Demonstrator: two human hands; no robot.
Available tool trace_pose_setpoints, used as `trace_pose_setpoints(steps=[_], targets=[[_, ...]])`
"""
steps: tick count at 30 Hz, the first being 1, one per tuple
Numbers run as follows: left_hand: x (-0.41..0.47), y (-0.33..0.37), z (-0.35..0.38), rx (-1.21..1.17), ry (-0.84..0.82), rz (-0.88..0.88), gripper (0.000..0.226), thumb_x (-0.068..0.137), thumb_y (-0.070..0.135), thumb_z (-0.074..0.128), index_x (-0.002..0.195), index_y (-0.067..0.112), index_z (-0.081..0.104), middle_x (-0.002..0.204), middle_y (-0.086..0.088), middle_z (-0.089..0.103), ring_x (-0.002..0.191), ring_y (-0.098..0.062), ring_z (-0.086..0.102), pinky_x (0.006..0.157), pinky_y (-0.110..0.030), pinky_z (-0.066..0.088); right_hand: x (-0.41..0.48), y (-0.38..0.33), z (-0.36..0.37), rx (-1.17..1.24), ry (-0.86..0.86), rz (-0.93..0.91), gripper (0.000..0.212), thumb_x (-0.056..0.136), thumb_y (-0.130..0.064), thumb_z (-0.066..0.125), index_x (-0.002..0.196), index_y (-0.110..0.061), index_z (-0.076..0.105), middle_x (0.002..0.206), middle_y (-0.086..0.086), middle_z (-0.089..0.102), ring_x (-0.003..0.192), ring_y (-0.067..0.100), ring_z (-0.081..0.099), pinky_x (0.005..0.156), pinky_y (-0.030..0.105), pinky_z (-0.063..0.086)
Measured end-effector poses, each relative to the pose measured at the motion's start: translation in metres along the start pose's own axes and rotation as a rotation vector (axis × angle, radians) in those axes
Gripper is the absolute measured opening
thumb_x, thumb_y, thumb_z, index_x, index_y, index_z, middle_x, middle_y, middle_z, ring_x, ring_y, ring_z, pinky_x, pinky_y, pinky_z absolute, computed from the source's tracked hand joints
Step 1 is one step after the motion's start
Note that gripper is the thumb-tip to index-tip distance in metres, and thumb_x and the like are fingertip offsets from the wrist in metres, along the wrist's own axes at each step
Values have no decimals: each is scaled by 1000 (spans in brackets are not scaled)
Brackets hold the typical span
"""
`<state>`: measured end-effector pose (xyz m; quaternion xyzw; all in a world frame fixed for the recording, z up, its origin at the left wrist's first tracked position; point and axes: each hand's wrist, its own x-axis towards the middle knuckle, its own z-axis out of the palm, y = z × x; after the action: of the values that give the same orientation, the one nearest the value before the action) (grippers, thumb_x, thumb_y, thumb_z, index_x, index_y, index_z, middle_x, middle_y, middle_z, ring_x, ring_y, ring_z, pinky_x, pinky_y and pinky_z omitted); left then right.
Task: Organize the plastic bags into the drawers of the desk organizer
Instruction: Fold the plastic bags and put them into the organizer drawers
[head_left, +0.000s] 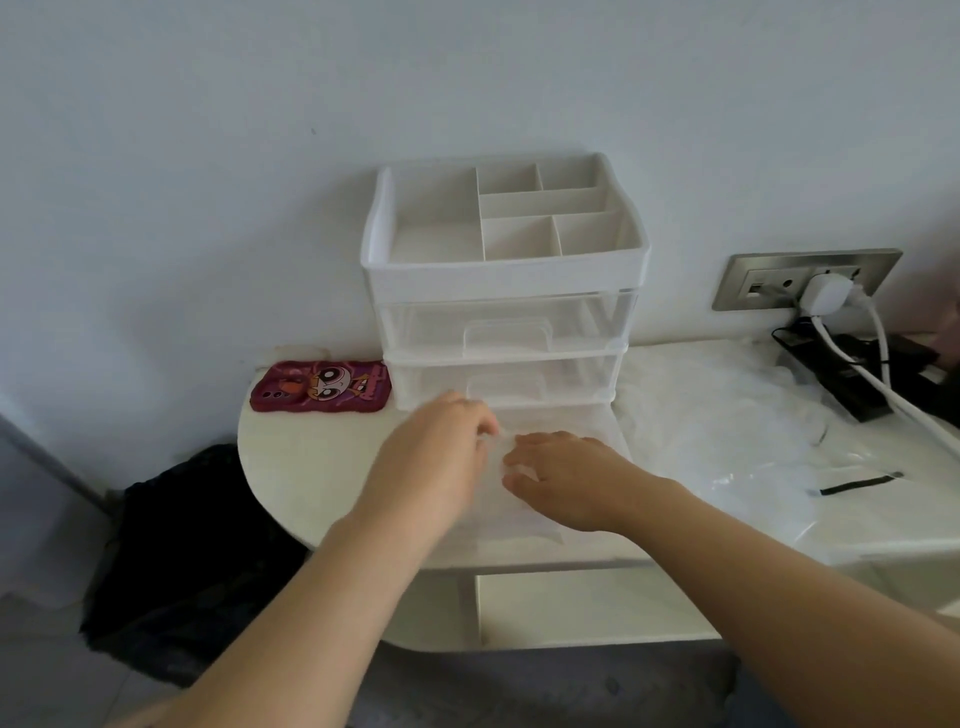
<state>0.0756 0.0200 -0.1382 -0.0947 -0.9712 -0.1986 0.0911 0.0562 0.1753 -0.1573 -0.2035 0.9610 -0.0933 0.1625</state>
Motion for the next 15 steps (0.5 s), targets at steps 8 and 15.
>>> trace_pose_setpoints(steps=[8, 15], targets=[[16, -11, 39, 24, -454, -191, 32, 83, 24, 68, 113, 22, 57, 141, -2, 29, 129, -23, 31, 100, -36, 38, -3, 6, -11, -102, 111, 32, 32, 92, -22, 58, 124, -16, 56, 124, 4, 57, 113, 22, 54, 90, 31, 46], [26, -15, 45, 91, -581, -203, 45, 75, 34, 74, 110, 26, 46, 133, -4, 33, 126, -28, 31, 101, -39, 38, 5, 11, -5, -198, 27, 72, 45, 82, -28, 71, 119, -8, 57, 114, 10, 57, 104, 25, 56, 85, 31, 49]])
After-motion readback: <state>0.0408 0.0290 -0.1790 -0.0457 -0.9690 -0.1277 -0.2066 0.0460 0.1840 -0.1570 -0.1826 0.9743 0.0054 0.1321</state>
